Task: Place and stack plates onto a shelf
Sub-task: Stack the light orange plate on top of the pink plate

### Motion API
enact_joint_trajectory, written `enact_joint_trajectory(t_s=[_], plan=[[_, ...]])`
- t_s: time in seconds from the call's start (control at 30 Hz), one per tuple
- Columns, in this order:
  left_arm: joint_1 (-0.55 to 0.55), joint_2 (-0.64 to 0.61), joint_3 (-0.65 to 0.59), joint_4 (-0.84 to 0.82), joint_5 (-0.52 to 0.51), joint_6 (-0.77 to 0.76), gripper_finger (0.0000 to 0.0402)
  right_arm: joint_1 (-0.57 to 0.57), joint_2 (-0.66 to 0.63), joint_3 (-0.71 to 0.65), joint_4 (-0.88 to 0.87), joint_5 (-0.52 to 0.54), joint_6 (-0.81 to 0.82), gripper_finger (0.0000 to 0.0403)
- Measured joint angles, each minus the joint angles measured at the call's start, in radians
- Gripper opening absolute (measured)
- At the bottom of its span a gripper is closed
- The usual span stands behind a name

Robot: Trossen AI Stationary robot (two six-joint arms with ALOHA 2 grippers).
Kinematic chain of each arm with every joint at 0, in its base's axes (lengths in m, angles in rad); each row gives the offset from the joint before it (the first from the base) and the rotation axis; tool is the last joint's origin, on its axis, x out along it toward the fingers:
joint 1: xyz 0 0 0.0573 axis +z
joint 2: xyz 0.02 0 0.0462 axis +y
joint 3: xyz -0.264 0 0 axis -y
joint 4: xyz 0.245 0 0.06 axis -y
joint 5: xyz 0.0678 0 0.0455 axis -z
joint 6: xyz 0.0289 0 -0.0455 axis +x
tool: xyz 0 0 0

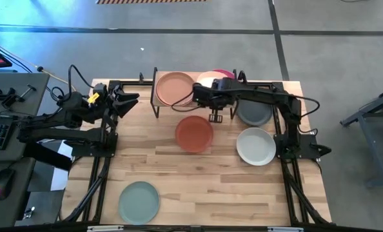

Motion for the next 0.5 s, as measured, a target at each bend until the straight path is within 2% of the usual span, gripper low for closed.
enact_joint_trajectory(t_s=[0.17,0.5], plan=[[0.000,0.000,0.000,0.000,0.000,-0.051,0.0156,-0.029,0.000,0.000,-0.062,-0.014,0.045,0.0000],[0.000,0.000,0.000,0.001,0.000,-0.055,0.0156,-0.033,0.000,0.000,-0.058,-0.016,0.058,0.0000]])
